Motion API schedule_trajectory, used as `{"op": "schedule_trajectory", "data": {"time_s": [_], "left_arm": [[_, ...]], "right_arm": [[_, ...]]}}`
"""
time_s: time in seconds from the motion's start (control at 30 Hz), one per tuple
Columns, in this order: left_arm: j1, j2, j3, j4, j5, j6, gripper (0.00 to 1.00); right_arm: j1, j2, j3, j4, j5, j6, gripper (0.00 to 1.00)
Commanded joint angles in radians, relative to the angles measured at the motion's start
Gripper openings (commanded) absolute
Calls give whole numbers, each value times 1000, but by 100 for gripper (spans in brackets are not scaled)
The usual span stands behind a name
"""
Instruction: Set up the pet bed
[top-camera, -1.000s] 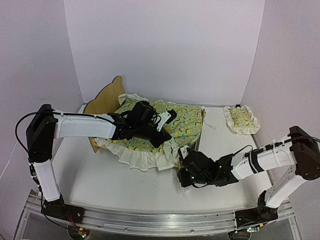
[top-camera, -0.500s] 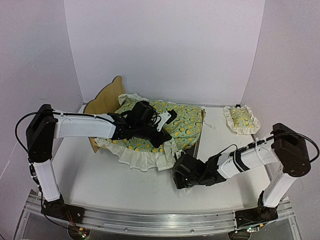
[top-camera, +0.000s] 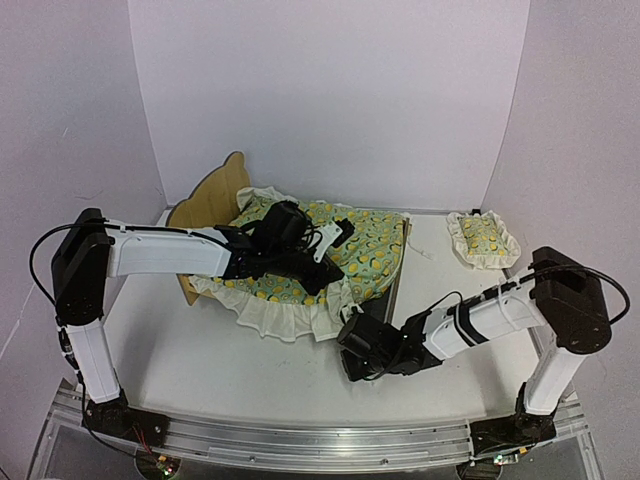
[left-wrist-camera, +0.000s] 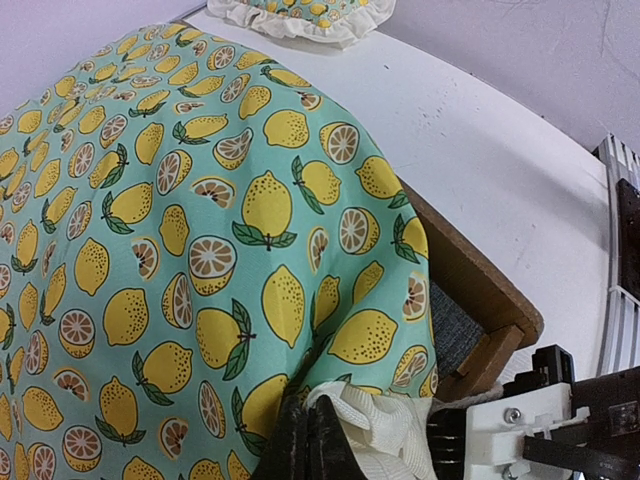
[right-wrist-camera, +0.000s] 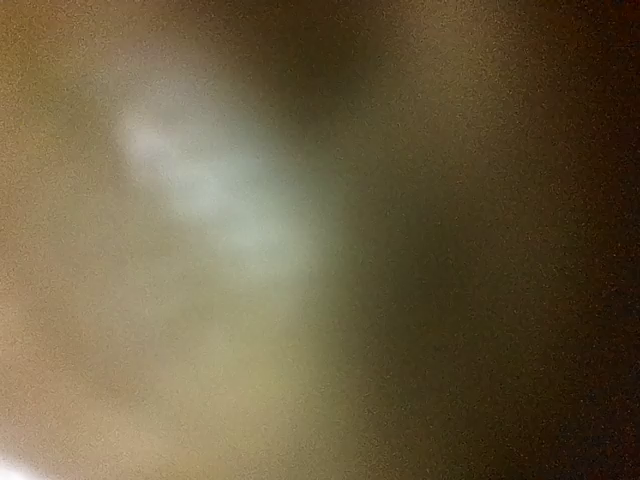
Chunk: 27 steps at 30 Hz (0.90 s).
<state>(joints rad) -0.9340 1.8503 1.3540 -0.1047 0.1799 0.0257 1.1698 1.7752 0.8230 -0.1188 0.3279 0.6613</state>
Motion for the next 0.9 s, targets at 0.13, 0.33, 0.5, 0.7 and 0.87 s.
{"op": "schedule_trajectory", "data": {"time_s": [0.13, 0.33, 0.5, 0.7, 0.87], "left_arm": [[6, -53, 23, 30, -20, 9, 0], [7, -52, 25, 25, -65, 21, 0], [29, -45, 33, 11, -89, 11, 0], [44, -46, 26, 8, -99, -4, 0], [47, -62, 10, 6, -89, 1, 0]], "right_arm": [[19, 49, -24, -36, 4, -44, 18], [40, -39, -29, 5, -13, -136, 0], [-21, -292, -17, 42, -373, -347, 0], [-186, -402, 8, 7, -809, -392, 0], [-260, -415, 116, -223, -800, -559, 0]]}}
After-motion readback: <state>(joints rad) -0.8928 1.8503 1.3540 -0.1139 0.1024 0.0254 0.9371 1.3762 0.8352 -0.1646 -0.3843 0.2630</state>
